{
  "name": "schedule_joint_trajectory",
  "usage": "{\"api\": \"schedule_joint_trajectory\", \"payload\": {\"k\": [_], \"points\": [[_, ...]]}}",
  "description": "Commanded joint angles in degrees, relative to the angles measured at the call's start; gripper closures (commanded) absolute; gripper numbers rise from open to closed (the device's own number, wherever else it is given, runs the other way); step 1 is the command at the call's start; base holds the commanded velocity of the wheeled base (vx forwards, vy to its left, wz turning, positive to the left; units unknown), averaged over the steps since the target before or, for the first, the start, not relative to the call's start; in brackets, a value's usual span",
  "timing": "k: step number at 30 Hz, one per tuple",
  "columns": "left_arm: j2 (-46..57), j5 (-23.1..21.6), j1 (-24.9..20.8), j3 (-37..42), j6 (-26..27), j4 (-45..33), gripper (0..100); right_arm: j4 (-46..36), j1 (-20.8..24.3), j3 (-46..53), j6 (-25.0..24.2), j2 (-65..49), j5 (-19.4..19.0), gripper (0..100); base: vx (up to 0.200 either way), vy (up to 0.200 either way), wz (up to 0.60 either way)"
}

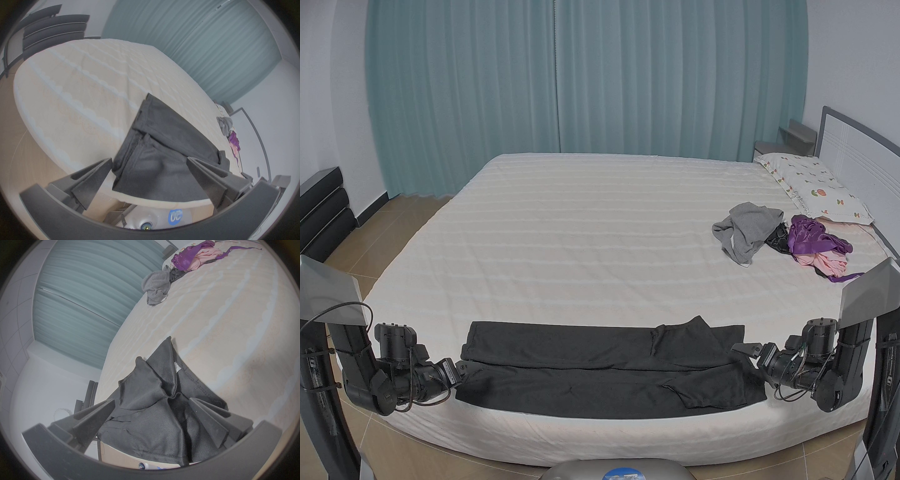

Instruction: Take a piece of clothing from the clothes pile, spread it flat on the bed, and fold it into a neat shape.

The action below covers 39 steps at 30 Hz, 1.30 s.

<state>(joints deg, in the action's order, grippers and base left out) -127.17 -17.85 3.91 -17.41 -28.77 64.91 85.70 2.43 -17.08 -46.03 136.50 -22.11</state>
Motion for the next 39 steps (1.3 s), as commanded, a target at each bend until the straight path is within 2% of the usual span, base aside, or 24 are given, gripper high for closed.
{"api": "schedule_joint_trajectory", "payload": {"k": [1,21,26,30,34,35,39], "points": [[-0.01,-1.05,-0.22,2.12,2.4,0.04,0,-0.01,0.04,0.12,0.06,0.08,-0.03,0,0.0,0.0,0.0],[-1.06,-0.08,-0.57,2.73,5.13,-0.14,0,1.22,0.12,0.73,0.06,0.35,-0.03,0,0.0,0.0,0.0],[-1.85,1.41,-1.01,2.82,6.09,-0.58,0,1.22,0.21,0.82,0.06,0.35,0.05,0,0.0,0.0,0.0],[-3.87,5.01,-1.19,2.47,6.8,-0.05,0,1.22,0.21,0.82,0.06,0.35,0.05,0,0.0,0.0,0.0],[-4.31,5.63,-1.45,2.38,6.8,-0.05,0,1.22,0.21,0.82,0.06,0.35,0.05,0,0.0,0.0,0.0],[-3.87,5.72,-1.45,2.55,6.8,-0.05,100,1.22,0.12,0.82,0.06,0.35,0.05,0,0.0,0.0,0.0],[-3.61,5.98,-1.36,3.35,6.71,-0.32,100,1.22,0.21,0.82,0.06,0.35,0.05,0,0.0,0.0,0.0]]}}
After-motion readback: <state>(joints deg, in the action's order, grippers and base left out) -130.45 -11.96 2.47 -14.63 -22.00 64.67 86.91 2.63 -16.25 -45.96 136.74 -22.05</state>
